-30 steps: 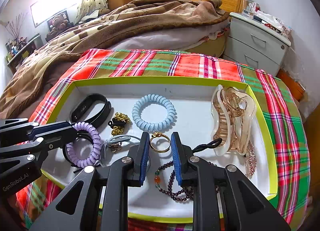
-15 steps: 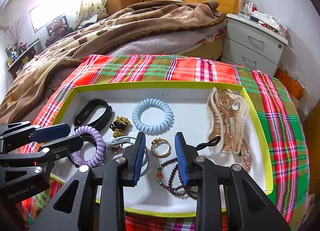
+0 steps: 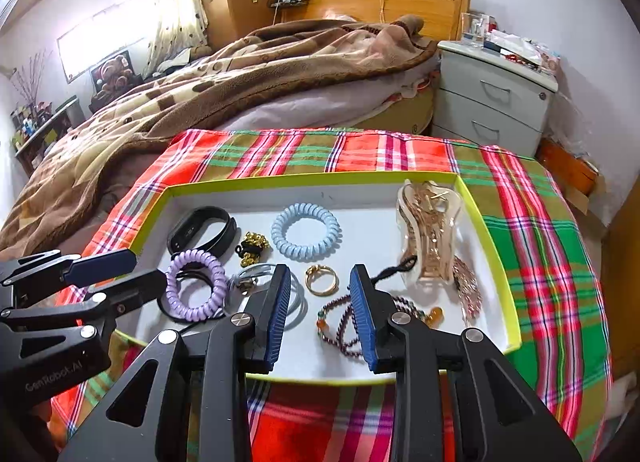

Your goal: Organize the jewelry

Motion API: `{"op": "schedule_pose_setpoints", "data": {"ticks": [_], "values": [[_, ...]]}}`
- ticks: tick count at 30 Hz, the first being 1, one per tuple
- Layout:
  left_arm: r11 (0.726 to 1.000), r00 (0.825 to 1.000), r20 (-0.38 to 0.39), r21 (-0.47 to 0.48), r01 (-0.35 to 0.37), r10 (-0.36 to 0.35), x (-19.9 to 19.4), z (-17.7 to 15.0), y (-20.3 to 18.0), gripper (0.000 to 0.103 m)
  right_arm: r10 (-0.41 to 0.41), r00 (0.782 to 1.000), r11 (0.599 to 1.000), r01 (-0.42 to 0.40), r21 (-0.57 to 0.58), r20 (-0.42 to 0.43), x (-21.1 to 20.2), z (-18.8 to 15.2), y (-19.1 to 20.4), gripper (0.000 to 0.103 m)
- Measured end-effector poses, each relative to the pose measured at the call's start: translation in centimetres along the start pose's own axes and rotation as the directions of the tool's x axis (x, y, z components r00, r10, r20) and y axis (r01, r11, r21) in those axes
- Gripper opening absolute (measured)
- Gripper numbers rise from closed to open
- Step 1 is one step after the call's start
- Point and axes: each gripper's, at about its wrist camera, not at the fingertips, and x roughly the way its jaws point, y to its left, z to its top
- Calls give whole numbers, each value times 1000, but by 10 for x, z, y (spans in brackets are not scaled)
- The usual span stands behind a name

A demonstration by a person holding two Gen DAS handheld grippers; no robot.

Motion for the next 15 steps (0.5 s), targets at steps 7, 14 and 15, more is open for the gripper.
{"op": "schedule_pose_setpoints", "data": {"ticks": [7,14,15], "values": [[998,994,86,-7,-62,63,-21,-12,-4,42,-30,996,999,28,18,87,-31,-11,5,39],[992,983,137,-27,-120,122,-35,-29,-6,42,-38,988,999,33,34,149,-57,-24,11,48],[992,982,143,-24,-123,125,-37,-31,-7,42,-45,987,999,39,36,156,-60,-27,12,48]]}}
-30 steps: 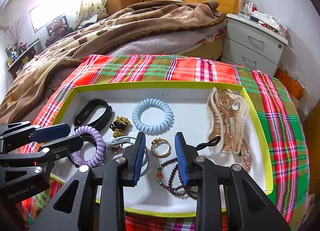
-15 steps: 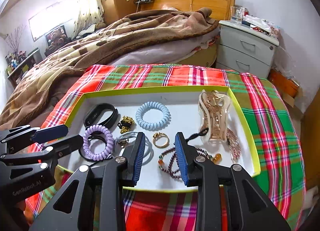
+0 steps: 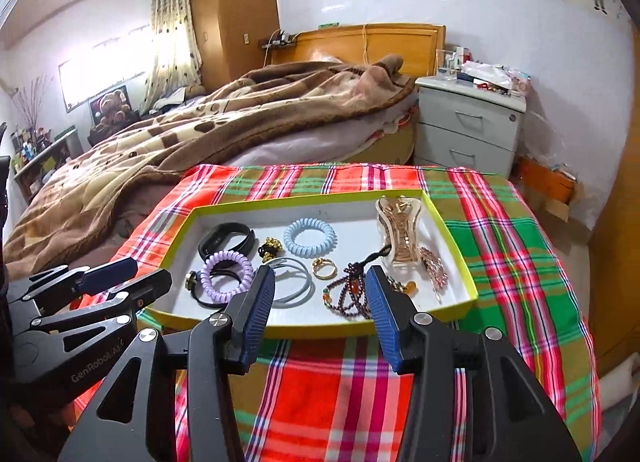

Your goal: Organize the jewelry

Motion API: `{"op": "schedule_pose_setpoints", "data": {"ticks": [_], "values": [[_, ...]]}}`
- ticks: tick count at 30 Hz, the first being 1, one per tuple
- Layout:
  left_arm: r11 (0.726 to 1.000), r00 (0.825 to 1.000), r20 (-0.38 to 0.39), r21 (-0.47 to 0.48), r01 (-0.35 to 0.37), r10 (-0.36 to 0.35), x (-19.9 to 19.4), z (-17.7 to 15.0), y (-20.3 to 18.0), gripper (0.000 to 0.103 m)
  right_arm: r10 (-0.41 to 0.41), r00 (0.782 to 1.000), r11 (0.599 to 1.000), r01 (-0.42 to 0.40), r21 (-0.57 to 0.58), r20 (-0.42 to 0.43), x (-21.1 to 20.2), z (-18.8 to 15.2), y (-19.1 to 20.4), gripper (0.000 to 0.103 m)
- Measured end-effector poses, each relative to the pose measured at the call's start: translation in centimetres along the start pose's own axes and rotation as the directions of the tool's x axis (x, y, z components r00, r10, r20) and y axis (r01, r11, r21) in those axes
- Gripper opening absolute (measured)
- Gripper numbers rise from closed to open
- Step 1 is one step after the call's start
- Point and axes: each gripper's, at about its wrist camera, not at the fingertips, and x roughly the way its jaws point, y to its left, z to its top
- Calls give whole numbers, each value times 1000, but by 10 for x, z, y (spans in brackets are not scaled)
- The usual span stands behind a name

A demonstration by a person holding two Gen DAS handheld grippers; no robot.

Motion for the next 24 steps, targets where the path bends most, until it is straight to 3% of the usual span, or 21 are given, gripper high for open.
{"op": "schedule_pose_setpoints", "data": {"ticks": [24], "values": [[999,999,36,-21,-24,25,-27,-23,-1,41,-1,999,1000,0,17,32,-20,-24,10,48]]}}
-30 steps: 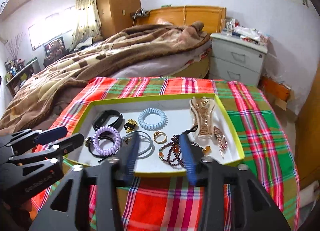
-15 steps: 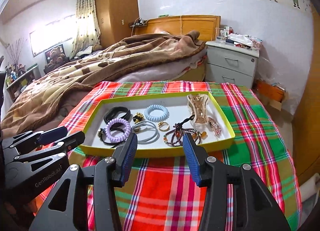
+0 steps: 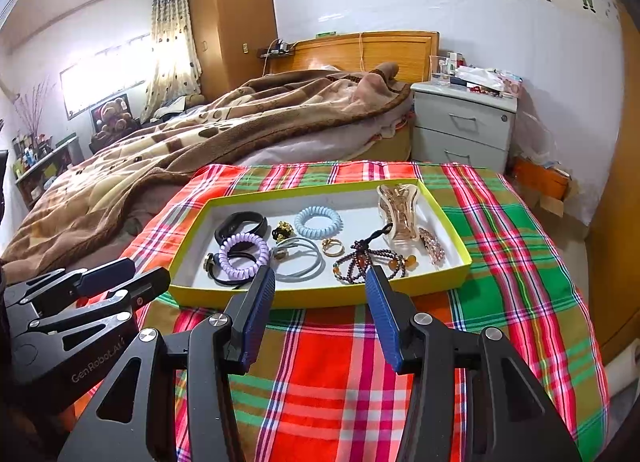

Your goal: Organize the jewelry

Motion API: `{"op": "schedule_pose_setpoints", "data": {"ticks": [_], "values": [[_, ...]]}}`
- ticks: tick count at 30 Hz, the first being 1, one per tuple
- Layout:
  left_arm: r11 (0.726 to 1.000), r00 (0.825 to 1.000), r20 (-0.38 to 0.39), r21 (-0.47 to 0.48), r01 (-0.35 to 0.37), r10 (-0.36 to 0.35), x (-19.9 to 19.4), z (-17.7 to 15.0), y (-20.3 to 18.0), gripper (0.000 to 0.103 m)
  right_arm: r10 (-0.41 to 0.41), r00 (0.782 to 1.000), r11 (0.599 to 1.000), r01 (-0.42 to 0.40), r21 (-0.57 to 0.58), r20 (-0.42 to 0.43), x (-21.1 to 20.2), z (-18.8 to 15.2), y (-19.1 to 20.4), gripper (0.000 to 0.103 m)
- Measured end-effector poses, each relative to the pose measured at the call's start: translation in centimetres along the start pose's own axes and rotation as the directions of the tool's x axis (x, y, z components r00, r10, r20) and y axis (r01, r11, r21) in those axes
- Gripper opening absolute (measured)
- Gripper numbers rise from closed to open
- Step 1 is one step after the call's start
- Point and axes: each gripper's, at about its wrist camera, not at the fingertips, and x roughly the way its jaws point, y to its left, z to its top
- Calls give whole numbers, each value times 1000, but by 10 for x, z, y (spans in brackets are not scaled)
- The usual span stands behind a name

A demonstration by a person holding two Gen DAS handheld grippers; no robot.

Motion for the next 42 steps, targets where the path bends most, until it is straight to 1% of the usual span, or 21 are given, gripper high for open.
{"op": "schedule_pose_setpoints", "data": {"ticks": [11,32,39,42], "values": [[1000,1000,-10,-13,-7,7,-1,-3,4,41,3,1000,1000,-3,-3,-3,-2,-3,3,48],[1000,1000,-18,-6,0,0,-2,-2,2,41,-7,1000,1000,7,10,2,-6,-1,3,48],[1000,1000,-18,-9,-8,8,-2,-3,3,41,-8,1000,1000,8,13,2,-6,-2,3,48],[1000,1000,-28,-8,-7,7,0,-3,3,41,-9,1000,1000,9,16,1,-6,-2,2,48]]}}
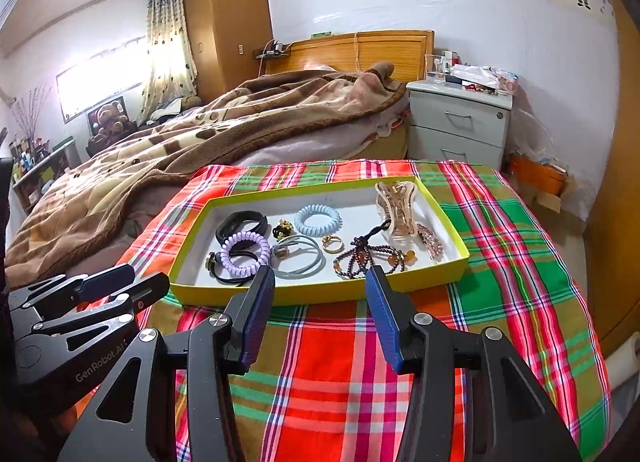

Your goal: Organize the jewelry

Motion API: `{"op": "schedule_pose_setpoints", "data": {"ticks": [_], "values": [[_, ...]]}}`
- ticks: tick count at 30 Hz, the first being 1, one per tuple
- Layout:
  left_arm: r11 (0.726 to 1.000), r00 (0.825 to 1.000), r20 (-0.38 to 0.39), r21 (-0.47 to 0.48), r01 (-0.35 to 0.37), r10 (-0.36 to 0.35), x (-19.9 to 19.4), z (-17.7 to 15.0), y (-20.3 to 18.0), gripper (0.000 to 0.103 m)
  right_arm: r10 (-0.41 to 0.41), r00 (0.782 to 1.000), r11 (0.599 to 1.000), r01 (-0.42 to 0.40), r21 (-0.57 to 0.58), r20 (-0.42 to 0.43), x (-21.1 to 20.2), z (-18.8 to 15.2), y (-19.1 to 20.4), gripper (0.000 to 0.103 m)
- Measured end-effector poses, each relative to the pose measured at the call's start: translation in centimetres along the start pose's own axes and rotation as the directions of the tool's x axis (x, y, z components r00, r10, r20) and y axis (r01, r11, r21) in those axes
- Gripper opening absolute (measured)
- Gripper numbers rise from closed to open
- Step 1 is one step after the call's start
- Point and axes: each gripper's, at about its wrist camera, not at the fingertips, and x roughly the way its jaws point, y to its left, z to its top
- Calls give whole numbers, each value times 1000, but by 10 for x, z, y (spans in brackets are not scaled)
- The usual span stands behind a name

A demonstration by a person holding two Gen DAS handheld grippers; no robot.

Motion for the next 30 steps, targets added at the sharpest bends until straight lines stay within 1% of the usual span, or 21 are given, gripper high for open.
{"op": "schedule_pose_setpoints", "data": {"ticks": [30], "values": [[1000,1000,-17,7,2,-2,1,-1,-1,41,-3,1000,1000,3,3,1,0,0,-2,48]]}}
